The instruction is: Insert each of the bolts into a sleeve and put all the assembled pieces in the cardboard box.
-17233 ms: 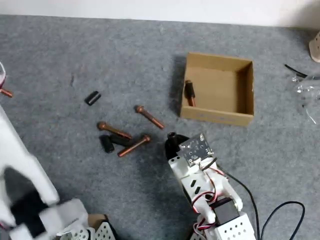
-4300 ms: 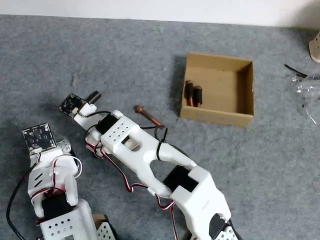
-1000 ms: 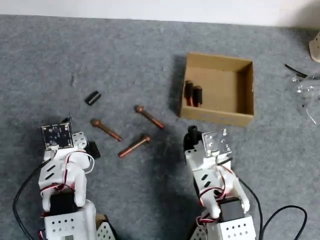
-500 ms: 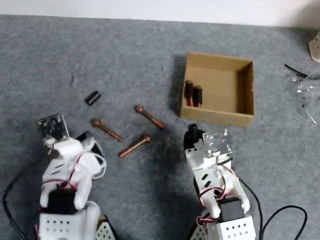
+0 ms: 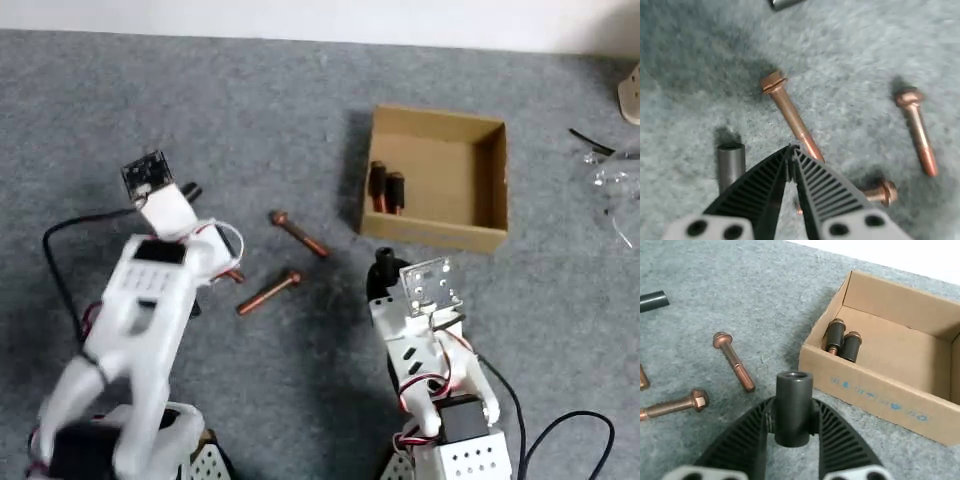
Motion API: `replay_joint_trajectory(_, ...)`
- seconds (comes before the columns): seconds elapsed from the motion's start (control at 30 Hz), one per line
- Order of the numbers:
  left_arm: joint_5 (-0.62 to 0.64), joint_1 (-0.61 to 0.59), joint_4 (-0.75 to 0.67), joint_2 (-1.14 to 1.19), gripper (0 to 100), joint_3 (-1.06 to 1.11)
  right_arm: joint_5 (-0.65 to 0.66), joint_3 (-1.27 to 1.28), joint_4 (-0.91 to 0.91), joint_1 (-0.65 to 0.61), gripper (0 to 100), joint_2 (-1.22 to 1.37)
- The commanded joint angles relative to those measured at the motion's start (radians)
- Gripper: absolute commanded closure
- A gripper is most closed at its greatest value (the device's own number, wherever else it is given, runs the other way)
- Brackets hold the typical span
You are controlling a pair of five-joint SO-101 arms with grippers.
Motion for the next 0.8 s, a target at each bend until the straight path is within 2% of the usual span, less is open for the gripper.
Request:
replay_joint_trajectory(0.0, 0.072, 0.015, -0.014, 0.130, 99, -0.104, 0.012, 0.105, -0.039, 0.007, 99.5, -0.016)
replay_joint_trajectory(0.17, 0.074, 0.002, -0.018, 0.140, 96, -0.107, 0.014, 0.105, -0.039, 0.007, 99.5, -0.016)
replay_joint_trajectory(0.37, 0.110, -0.013, -0.018, 0.150, 79, -0.122, 0.014, 0.105, -0.039, 0.007, 99.5, -0.016)
replay_joint_trajectory(0.63, 0.121, -0.054, -0.064, 0.153, 81, -0.110, 0.014, 0.105, -0.039, 0.007, 99.5, -0.016)
replay_joint_trajectory(0.77, 0.121, -0.062, -0.091, 0.226, 81, -0.101, 0.014, 0.105, -0.039, 0.007, 99.5, -0.016)
